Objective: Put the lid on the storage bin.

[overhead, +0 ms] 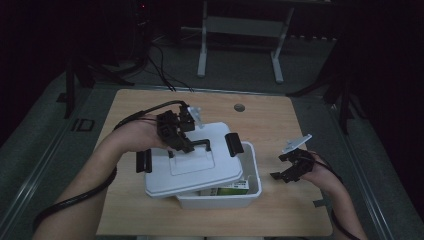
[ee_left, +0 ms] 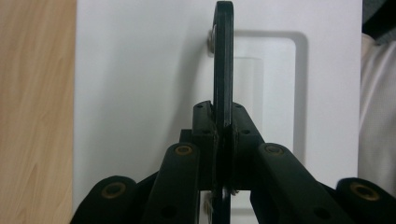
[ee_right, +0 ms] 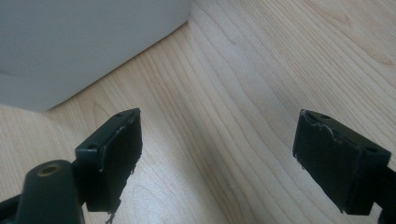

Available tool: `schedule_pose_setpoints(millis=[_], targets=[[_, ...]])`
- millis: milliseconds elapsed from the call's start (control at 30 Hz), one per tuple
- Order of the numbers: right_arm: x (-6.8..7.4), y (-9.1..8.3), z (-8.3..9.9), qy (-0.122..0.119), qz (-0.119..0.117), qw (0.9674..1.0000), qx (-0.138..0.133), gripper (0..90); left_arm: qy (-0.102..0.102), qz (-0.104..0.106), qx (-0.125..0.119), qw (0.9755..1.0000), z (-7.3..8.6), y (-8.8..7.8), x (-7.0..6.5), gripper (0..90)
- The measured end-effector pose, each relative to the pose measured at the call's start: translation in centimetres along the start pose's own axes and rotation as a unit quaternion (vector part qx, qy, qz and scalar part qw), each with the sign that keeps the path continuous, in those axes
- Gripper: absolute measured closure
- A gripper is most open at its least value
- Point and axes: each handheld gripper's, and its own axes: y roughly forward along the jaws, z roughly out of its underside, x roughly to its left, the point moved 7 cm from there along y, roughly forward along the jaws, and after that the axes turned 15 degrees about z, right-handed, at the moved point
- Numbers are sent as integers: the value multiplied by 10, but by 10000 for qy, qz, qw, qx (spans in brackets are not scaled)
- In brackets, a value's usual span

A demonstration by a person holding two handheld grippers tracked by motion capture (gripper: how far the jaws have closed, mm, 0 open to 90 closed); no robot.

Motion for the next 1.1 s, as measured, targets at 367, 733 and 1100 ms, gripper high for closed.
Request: schedule_pose_setpoints(millis=[367, 733, 1100], targets=[[1, 0, 2, 29, -16, 10000, -21, 155, 375, 261, 150, 9988, -38, 33, -1, 841], [1, 0, 4, 36, -44, 10000, -66, 156, 401, 334, 363, 9980, -48, 58, 7, 840], [1, 2, 5, 19, -61, 10000, -57, 156, 329, 376, 463, 9977, -45, 73, 15, 840]])
